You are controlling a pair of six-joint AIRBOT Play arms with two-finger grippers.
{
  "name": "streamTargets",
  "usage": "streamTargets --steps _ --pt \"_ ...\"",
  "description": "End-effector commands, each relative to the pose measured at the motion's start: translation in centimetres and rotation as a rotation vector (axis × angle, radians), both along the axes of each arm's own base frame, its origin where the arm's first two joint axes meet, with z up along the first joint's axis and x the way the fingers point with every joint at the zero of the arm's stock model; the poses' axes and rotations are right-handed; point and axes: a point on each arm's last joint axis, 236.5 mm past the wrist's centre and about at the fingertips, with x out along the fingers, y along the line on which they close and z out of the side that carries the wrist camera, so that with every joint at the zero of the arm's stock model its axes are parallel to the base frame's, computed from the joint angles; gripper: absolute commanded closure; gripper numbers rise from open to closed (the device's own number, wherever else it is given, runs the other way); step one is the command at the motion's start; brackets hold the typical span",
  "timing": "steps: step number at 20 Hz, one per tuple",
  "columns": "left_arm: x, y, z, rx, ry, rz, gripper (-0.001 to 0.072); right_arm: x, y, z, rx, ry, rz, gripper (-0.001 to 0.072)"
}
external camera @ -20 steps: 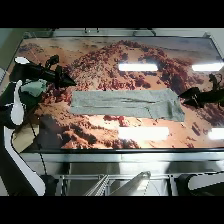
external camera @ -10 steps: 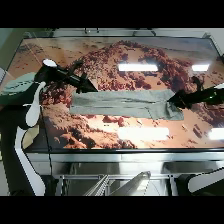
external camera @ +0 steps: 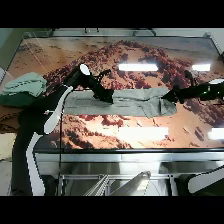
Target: Fold the shirts.
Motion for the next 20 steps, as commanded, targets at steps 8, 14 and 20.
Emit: streamTargets --steps 8,14,20 --pt "-0.8 -4.5 -1.4 0.036 -0.07 -0.082 0.0692 -0.2 3.8 14.1 0.22 -0.222 0.068 0.0698" --pt "-2.5 -10.9 0.7 -0.167 -0.075 -0.092 0.0692 -1.8 6.9 17.8 0.207 -0.283 0.138 0.0699" --pt "-3.2 -11.2 6.0 -0.249 -0.116 -0.161 0.0695 -3.1 14.2 19.2 0.238 -0.269 0.224 0.0698"
